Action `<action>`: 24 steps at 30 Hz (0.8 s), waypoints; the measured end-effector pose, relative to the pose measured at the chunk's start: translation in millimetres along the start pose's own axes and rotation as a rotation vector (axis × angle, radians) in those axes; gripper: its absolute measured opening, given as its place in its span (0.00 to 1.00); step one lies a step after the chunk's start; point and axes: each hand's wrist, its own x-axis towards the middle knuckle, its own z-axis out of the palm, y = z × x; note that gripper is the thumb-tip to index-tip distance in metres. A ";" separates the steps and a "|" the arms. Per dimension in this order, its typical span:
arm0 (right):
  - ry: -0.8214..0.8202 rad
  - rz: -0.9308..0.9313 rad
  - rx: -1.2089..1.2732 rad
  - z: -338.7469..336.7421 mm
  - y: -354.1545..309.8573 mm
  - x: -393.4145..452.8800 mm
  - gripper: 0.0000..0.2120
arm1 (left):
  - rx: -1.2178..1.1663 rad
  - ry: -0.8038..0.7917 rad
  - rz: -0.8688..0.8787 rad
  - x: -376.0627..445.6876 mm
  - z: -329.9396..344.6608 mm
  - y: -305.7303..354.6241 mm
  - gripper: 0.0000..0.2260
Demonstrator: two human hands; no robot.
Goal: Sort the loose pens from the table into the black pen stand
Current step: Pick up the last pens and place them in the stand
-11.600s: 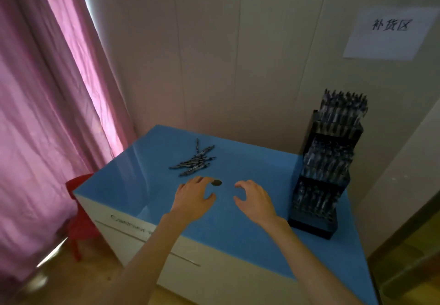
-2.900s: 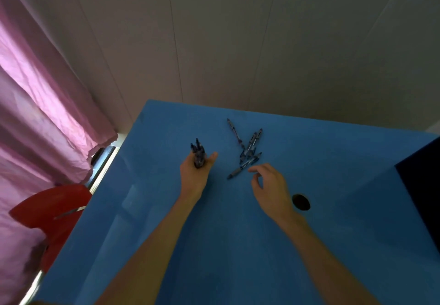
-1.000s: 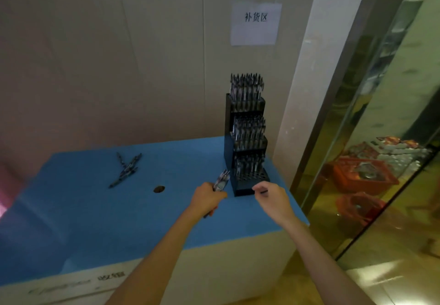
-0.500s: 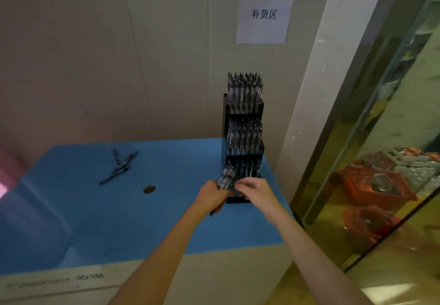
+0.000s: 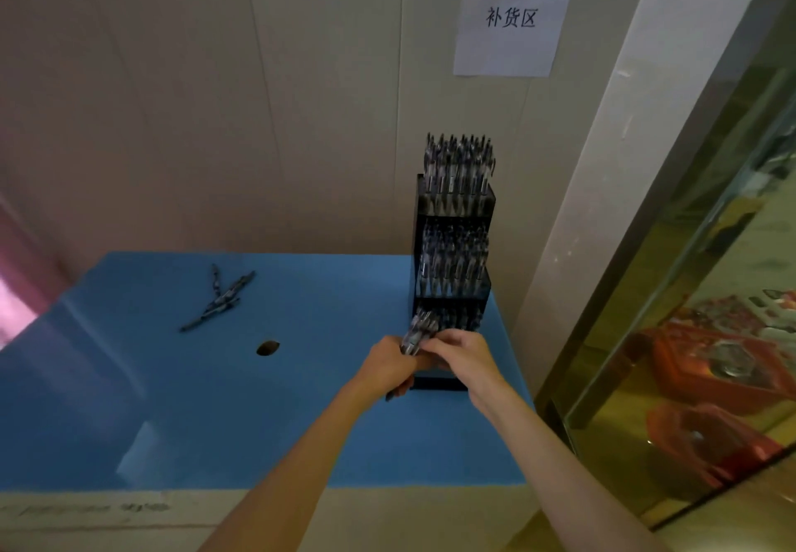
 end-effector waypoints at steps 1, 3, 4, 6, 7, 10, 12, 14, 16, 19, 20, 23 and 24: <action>0.035 -0.003 0.014 -0.3 0.3 2.8 0.08 | 0.019 0.005 0.003 3.6 1.0 1.9 0.14; 0.092 -0.013 0.050 -0.6 0.3 7.2 0.08 | 0.044 0.022 0.013 10.9 3.0 6.0 0.15; 0.120 -0.016 0.076 -1.9 0.1 9.3 0.08 | 0.057 0.028 0.018 13.8 4.0 7.3 0.15; 0.177 -0.010 0.178 -8.4 -2.3 15.9 0.07 | 0.098 0.040 0.025 19.1 3.9 7.6 0.15; 0.198 -0.008 0.228 -13.3 -4.6 19.8 0.06 | 0.117 0.042 0.020 21.6 2.5 5.9 0.15; 0.262 -0.071 0.260 -30.0 -13.0 30.7 0.06 | 0.152 0.053 -0.017 29.7 -5.6 -5.7 0.15; 0.291 -0.197 0.134 -38.6 -12.4 36.2 0.05 | 0.150 0.098 -0.047 35.1 -11.7 -17.2 0.15; 0.285 -0.331 -0.084 -42.6 -6.0 42.0 0.04 | 0.123 0.161 -0.063 40.5 -16.3 -27.1 0.16; 0.271 -0.396 -0.250 -42.9 2.6 49.2 0.05 | 0.076 0.201 -0.049 44.6 -19.1 -33.3 0.19; 0.270 -0.435 -0.366 -37.7 12.6 57.1 0.06 | 0.001 0.237 -0.012 48.1 -21.1 -37.2 0.20; 0.271 -0.438 -0.373 -35.2 14.8 59.1 0.06 | -0.031 0.248 0.004 49.5 -21.7 -37.9 0.19; 0.265 -0.426 -0.392 -28.4 20.5 65.0 0.05 | -0.089 0.261 0.059 52.9 -24.6 -40.3 0.15; 0.258 -0.421 -0.402 -26.4 22.4 67.0 0.05 | -0.093 0.262 0.070 53.2 -25.3 -41.4 0.15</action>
